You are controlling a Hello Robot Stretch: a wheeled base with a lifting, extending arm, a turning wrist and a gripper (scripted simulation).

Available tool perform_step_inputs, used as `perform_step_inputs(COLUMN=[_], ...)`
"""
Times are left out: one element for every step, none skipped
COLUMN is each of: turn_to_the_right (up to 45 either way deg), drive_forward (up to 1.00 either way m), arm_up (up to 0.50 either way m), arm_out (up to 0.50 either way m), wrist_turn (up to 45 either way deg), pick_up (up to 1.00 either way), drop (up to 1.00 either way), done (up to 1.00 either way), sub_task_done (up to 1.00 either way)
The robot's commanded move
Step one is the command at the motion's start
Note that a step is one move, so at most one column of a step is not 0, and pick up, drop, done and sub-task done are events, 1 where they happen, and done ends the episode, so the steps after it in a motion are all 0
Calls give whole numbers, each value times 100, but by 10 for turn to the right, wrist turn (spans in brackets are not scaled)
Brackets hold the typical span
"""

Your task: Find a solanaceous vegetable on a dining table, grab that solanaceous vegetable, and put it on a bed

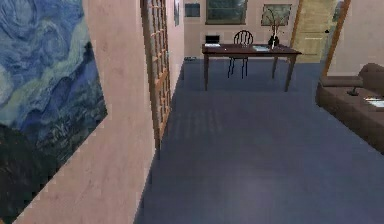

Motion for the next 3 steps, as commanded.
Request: perform_step_inputs(turn_to_the_right=[0, 0, 0], drive_forward=[100, 100, 100], arm_up=[0, 0, 0], arm_out=[0, 0, 0], wrist_turn=[0, 0, 0], pick_up=[0, 0, 0], drop=[0, 0, 0], done=[0, 0, 0], sub_task_done=[0, 0, 0])
